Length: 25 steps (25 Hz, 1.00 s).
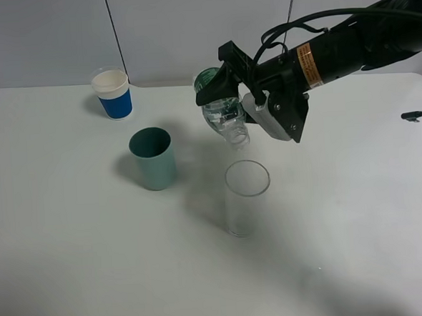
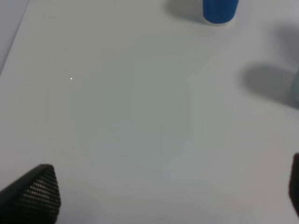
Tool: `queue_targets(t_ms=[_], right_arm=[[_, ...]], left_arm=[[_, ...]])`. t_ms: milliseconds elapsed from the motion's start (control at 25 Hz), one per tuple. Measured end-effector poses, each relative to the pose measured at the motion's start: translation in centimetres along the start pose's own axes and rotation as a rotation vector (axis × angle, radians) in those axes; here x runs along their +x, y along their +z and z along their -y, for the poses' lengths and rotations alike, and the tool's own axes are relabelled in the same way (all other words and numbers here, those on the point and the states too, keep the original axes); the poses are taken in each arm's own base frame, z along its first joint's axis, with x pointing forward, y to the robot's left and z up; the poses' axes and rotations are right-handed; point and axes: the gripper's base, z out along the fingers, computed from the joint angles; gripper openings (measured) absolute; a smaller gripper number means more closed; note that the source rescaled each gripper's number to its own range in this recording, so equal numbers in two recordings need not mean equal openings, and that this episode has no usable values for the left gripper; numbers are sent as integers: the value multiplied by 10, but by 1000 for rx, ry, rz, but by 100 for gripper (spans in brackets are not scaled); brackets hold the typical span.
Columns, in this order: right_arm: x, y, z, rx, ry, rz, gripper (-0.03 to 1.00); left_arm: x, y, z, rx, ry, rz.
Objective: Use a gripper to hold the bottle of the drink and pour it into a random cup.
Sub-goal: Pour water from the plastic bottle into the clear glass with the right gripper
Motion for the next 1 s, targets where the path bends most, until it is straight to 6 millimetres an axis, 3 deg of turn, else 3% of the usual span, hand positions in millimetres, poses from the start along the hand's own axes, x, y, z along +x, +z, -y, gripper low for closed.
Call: queue_targets(t_ms=[1000], right_arm=[[-7,13,8,-28,-100,2,3]], left_arm=[[0,0,0,0,0,0]])
